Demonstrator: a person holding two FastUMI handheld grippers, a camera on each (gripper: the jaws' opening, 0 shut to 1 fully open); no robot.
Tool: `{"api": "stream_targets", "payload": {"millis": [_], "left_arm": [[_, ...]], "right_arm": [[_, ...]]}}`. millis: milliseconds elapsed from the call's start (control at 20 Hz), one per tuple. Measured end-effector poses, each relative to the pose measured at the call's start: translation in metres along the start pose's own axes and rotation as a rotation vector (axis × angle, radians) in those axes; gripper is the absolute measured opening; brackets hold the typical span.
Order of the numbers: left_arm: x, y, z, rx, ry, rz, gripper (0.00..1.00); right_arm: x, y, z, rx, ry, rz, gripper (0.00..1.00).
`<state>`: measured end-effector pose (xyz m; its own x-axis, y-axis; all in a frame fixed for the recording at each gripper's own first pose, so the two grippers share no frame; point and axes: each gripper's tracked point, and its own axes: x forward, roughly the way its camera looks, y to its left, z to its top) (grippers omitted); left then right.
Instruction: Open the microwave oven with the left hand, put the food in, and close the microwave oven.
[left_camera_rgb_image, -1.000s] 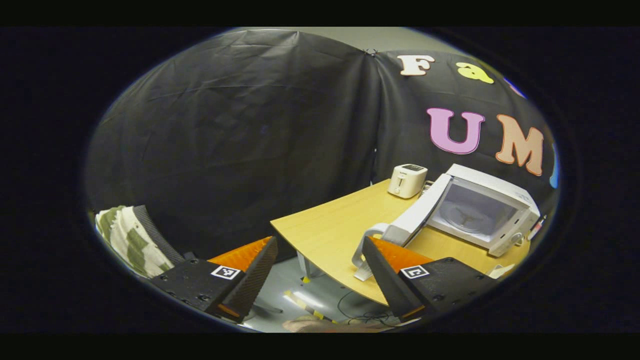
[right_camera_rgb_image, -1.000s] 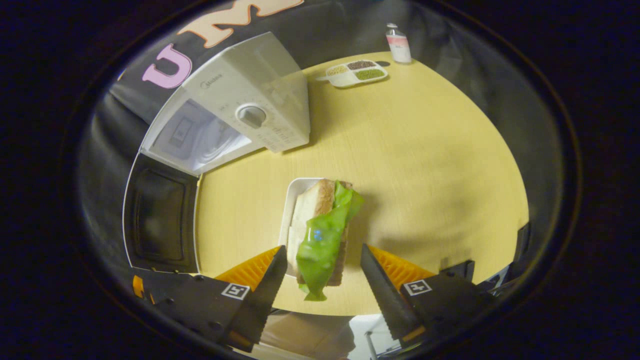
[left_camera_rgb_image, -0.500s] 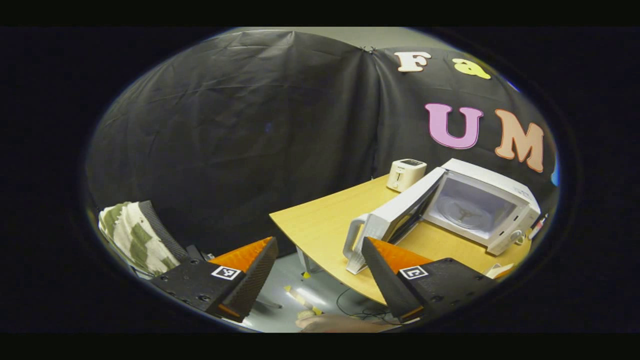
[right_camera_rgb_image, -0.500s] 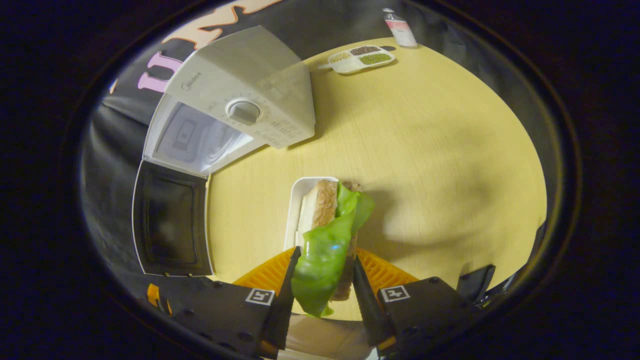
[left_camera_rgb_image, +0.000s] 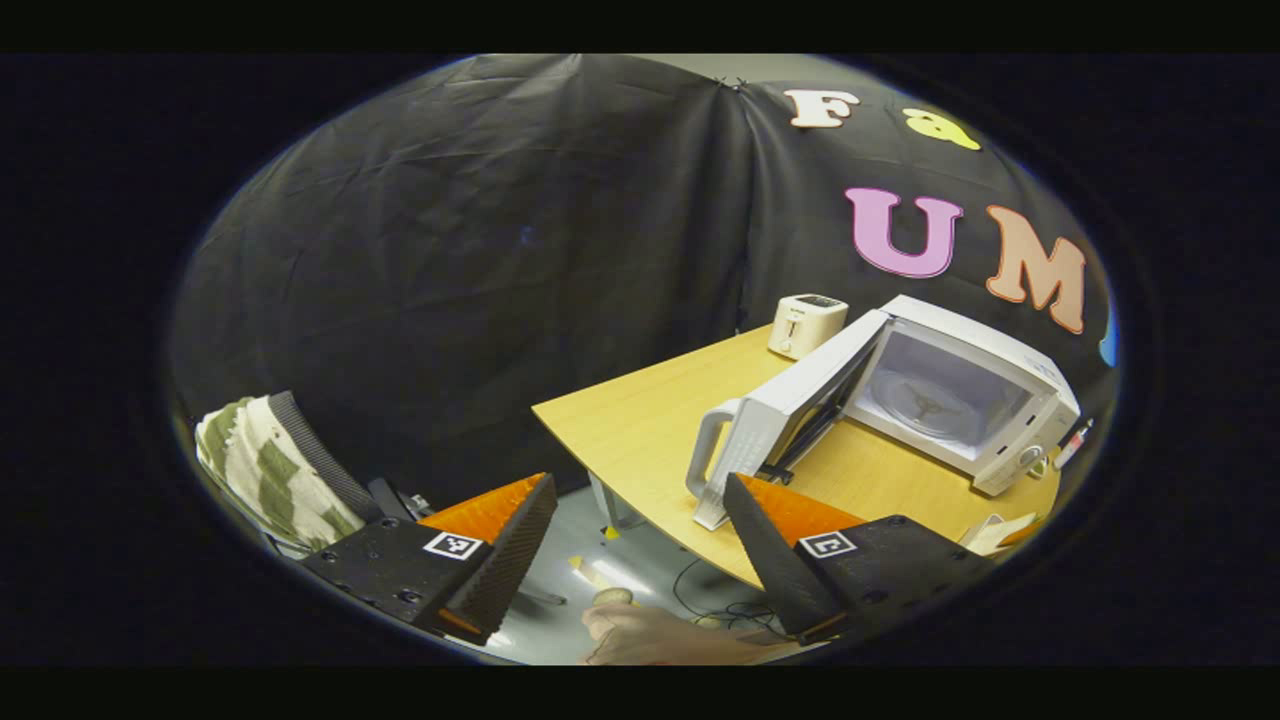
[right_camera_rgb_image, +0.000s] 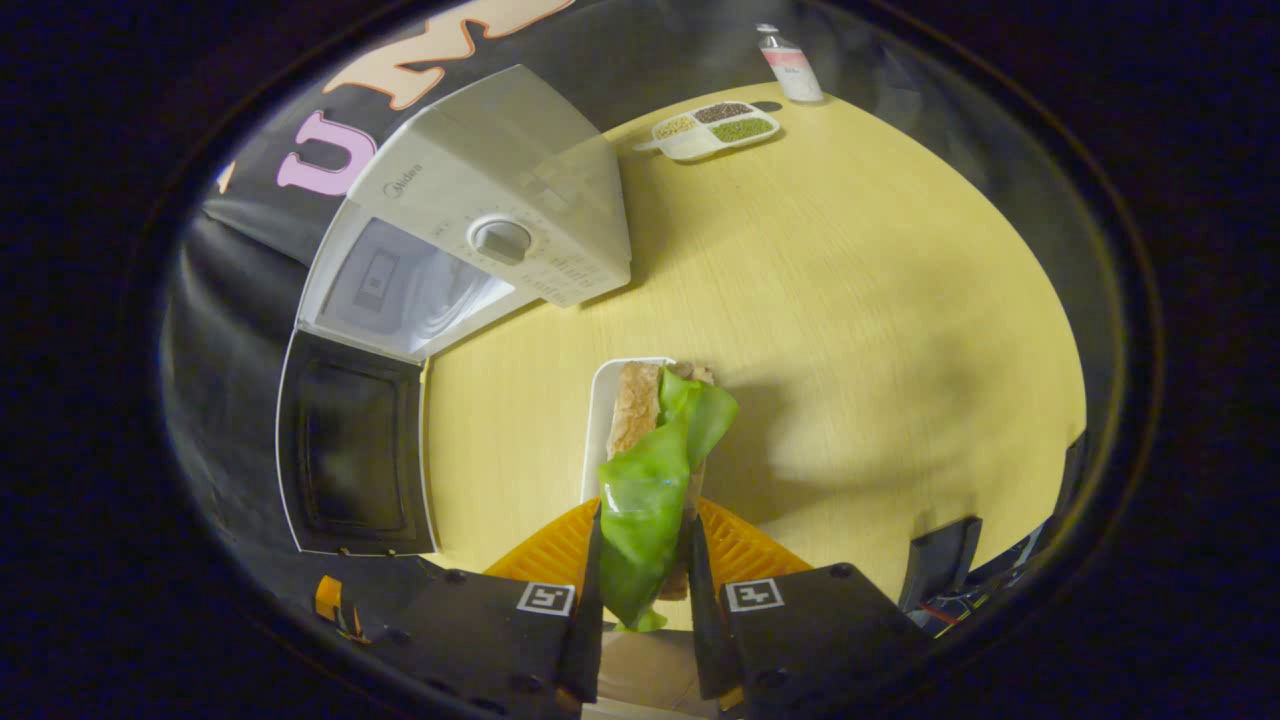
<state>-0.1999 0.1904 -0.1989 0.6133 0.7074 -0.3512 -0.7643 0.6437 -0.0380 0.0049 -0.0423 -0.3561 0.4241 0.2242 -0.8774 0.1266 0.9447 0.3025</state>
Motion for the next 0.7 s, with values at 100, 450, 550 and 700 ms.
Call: {"api": "stream_targets", "payload": {"millis": [100,450,550,700], "left_arm": [[0.007,0.005,-0.003,-0.003,0.019,-0.016,0.99],[0.047,0.023,0.015,0.018,0.044,-0.104,0.96],[0.062,0.027,0.020,0.028,0.058,-0.130,0.92],[0.080,0.029,0.024,0.046,0.084,-0.176,0.95]], "right_arm": [[-0.009,0.008,0.001,0.008,-0.014,0.000,0.40],[-0.036,0.068,0.004,0.049,-0.121,0.015,0.40],[-0.037,0.091,0.000,0.050,-0.139,0.023,0.40],[-0.038,0.129,-0.009,0.065,-0.153,0.064,0.40]]}}
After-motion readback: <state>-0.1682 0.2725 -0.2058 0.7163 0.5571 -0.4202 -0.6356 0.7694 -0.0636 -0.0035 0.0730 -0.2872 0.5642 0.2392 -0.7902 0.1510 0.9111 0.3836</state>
